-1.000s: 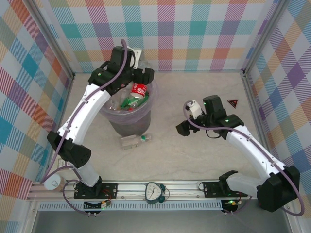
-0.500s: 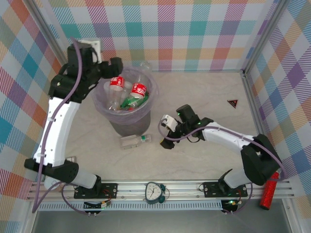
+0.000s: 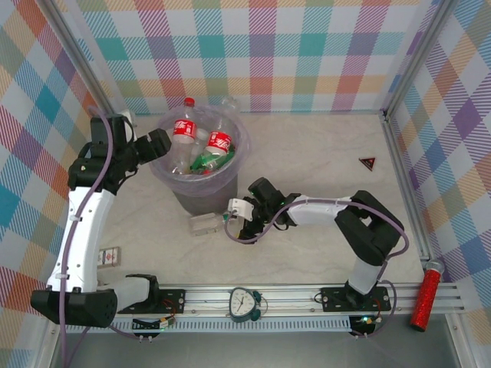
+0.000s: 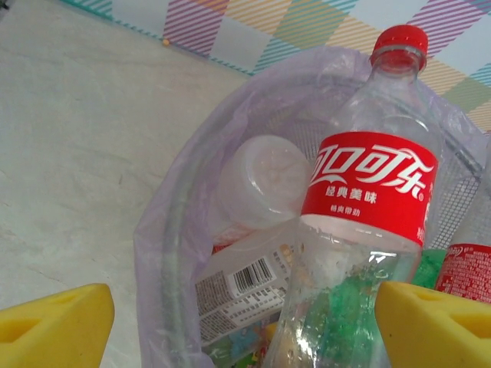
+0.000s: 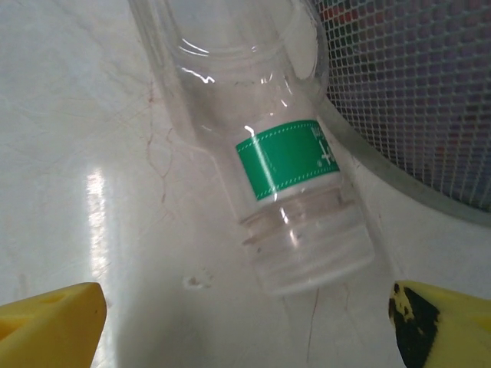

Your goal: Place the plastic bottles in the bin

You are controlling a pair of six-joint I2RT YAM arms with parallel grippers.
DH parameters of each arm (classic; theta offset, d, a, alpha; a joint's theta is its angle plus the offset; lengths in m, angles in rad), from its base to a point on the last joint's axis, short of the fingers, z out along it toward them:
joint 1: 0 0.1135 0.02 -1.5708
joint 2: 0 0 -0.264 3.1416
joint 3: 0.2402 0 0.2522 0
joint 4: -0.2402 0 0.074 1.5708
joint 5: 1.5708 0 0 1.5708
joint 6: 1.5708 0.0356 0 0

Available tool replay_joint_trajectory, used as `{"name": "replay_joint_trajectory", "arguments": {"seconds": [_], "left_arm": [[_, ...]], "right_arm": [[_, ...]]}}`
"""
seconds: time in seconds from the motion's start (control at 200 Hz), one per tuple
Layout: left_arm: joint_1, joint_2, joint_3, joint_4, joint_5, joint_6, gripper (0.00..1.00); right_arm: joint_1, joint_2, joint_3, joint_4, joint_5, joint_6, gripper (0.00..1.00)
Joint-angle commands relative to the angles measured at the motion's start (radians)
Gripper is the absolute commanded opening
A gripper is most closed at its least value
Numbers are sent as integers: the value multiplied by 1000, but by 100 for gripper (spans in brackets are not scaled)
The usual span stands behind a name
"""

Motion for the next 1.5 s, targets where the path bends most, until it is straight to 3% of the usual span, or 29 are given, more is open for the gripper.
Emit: {"name": "replay_joint_trajectory", "arguments": {"seconds": [0.0,0.165,0.4,0.685,0.8,0.89,1.015,1.115,1.355,1.495], "left_arm": [[14,-20,-44,69,54,-43,88],[13,-35,-110,113,51,-68,87],[14,-42,-165,162,69,-91,85],[13,-49,-164,173,80,-102,85],[14,-59,-143,156,69,-97,86],[14,-63,-116,131,60,-84,87],[14,-76,-69,87,41,-60,89],[14,-95,-38,65,25,-51,89],[14,-181,15,26,1,-63,91],[14,-219,53,34,73,-109,92]], "right_arm": [[18,48,57,76,35,-76,95],[40,109,102,79,34,-85,94],[70,153,117,72,48,-83,81],[75,112,84,71,77,-62,58],[74,93,71,70,81,-49,54],[75,74,63,70,86,-39,44],[74,29,43,64,89,-28,41],[75,-14,25,58,92,-27,27],[74,-218,-31,-3,4,27,28],[76,-405,-32,-109,-57,80,28]]}}
